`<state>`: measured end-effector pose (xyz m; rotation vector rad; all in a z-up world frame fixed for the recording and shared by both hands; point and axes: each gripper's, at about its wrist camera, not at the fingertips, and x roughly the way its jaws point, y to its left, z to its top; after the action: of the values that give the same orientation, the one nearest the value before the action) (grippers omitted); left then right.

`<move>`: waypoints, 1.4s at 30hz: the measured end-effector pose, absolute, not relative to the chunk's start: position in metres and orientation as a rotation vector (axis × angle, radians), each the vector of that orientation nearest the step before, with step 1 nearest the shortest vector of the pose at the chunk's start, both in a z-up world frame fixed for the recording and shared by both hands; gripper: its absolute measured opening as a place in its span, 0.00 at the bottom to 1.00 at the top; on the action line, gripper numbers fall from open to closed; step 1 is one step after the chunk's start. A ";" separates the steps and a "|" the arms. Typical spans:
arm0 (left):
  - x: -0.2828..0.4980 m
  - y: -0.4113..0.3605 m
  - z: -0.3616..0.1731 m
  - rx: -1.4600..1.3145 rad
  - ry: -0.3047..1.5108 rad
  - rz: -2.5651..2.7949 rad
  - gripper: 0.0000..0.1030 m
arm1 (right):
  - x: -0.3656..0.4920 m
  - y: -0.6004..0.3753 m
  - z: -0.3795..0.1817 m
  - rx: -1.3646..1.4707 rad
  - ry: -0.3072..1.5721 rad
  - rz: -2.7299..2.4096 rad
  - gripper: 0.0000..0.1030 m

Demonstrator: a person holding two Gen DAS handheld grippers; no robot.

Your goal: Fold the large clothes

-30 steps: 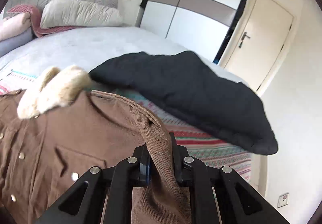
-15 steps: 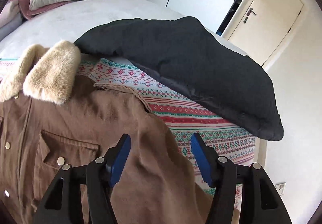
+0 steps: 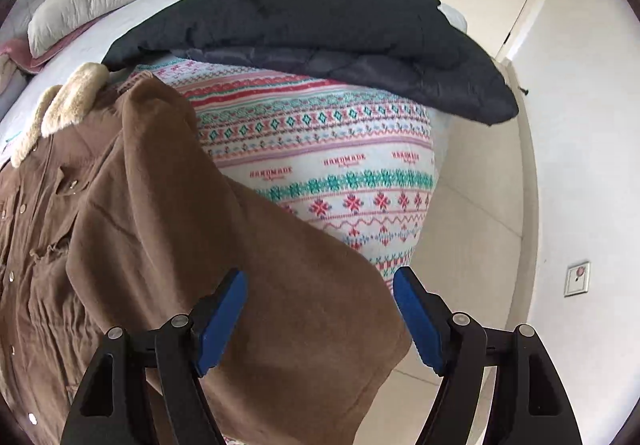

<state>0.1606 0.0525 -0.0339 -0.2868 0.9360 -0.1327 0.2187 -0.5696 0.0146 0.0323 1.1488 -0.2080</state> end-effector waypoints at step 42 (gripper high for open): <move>0.169 0.058 -0.038 -0.308 0.956 -0.090 0.94 | 0.243 -0.495 0.090 -0.154 0.941 -0.400 0.64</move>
<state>0.1688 0.0584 -0.0378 -0.3080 0.9561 -0.0902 0.2431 -0.4953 0.0904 -0.1543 0.9407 -0.4003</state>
